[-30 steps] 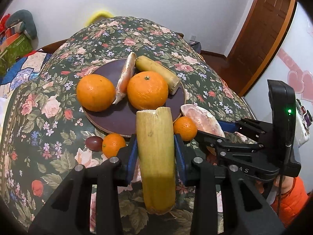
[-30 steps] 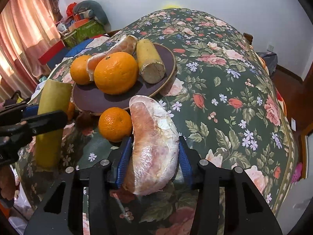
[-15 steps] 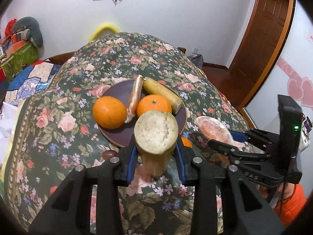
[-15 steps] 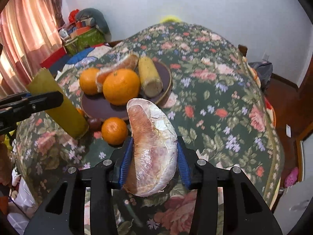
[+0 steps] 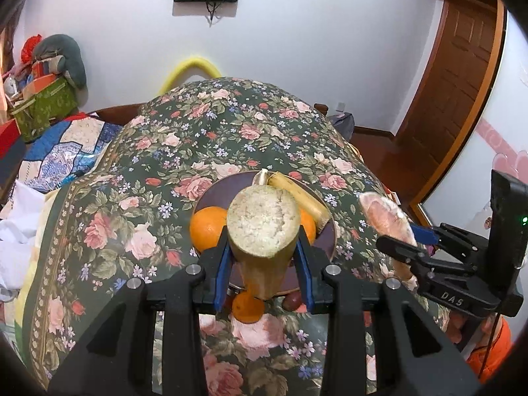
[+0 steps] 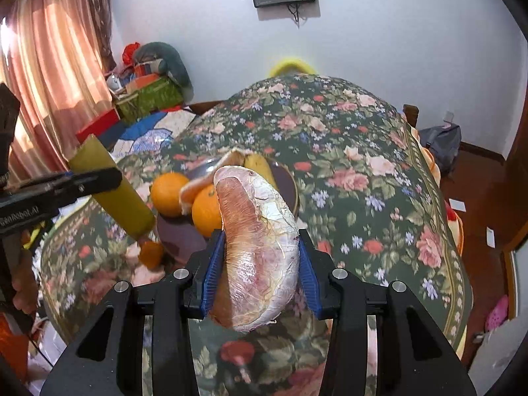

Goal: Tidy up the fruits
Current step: 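Carry the banana and pomelo segment onto the plate and open both tools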

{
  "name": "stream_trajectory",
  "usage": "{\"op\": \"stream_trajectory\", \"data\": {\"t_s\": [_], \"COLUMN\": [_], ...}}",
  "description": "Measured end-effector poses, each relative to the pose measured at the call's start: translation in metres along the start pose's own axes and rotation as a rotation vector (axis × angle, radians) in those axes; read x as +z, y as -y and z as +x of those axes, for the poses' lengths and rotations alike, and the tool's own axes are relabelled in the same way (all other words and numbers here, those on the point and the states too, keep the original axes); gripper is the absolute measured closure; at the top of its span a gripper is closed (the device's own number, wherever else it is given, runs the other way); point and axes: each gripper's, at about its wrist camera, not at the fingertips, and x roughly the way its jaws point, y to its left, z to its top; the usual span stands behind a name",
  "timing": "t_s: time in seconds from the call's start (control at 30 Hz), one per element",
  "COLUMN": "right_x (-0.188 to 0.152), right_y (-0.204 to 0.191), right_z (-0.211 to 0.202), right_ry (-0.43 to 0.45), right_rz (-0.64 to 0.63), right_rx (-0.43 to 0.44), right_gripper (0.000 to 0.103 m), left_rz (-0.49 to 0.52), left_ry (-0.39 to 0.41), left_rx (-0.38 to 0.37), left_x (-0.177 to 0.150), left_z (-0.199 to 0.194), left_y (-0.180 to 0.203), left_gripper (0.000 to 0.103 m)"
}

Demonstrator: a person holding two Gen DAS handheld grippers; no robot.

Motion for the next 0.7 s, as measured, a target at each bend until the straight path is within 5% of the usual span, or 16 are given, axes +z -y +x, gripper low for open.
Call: {"op": "stream_trajectory", "data": {"t_s": [0.33,0.7], "right_x": [0.021,0.044], "right_y": [-0.005,-0.007], "right_z": [0.023,0.058], "right_ry": [0.01,-0.011], "right_rz": [-0.012,-0.046], "right_rx": [0.019,0.045], "right_gripper": [0.064,0.064], "left_rz": [-0.003,-0.009], "left_ry": [-0.089,-0.091], "left_rx": [-0.026,-0.025], "left_x": [0.0,0.015], "left_z": [0.045,0.076], "left_y": [-0.001,-0.005], "left_gripper": [0.068,0.068]}}
